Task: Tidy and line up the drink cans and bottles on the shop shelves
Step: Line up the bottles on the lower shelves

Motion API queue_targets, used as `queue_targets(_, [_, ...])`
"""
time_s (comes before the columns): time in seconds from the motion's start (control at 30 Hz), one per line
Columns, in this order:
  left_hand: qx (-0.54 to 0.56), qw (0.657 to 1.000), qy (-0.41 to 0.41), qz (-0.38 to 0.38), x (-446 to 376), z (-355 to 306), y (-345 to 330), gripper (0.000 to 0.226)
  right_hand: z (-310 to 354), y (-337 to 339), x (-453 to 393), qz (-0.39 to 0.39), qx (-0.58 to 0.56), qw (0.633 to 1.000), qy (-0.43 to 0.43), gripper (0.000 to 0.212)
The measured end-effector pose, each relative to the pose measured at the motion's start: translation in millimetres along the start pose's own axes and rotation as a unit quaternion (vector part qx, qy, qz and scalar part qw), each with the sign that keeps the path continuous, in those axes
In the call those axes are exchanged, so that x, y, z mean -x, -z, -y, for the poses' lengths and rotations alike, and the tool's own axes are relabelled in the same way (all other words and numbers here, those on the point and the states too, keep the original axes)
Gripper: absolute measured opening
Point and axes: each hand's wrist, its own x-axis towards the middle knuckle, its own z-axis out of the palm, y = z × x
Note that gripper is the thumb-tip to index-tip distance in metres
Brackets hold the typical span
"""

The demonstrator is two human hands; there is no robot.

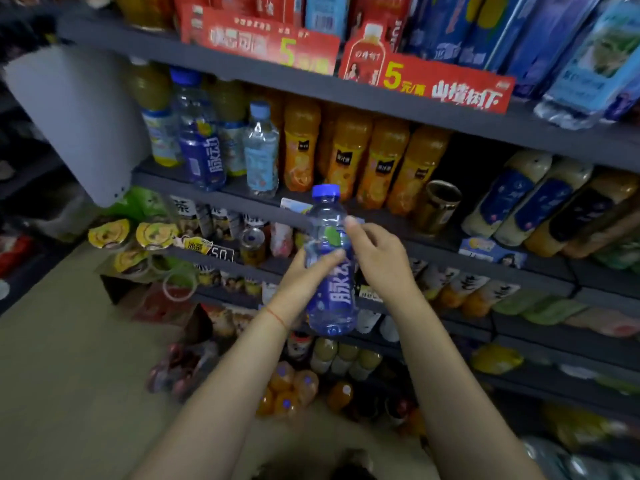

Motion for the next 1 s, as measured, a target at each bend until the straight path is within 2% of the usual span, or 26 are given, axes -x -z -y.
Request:
queue_targets(0.1, [0.099,0.993,0.061,-0.028,12.3,27.8,11.1,0.081,-9.4,-7.2,16.0,0.018,-0.024,0.999,-0.042,0.04])
queue_targets(0.23, [0.152,0.982,0.114,-0.016,36.1,58.6,-2.0,0.067,-43.3,-1.5,50.5,0.022,-0.055,0.995,-0.08,0.03])
queue_targets(0.4, [0.16,0.979,0.127,0.005,58.8,89.8,-75.5,0.065,-89.0,56.7,97.5,0.007,-0.138,0.982,-0.129,0.022])
queue_targets(0.57, [0.156,0.98,0.119,0.036,79.1,128.5,-198.1,0.056,-147.1,177.9,145.8,-0.031,-0.161,0.978,-0.13,0.022])
queue_targets(0.67, [0.113,0.983,0.132,0.051,92.0,160.4,-287.2,0.059,-193.6,262.5,177.6,-0.07,-0.182,0.972,-0.134,0.024])
queue_targets(0.87, [0.05,0.977,0.169,0.118,131.8,209.2,-472.0,0.061,-272.4,416.7,227.3,-0.125,-0.222,0.958,-0.129,0.01])
queue_targets(1.0, [0.052,0.967,0.181,0.17,140.9,233.3,-586.3,0.055,-310.2,489.3,239.0,-0.14,-0.24,0.948,-0.155,0.041])
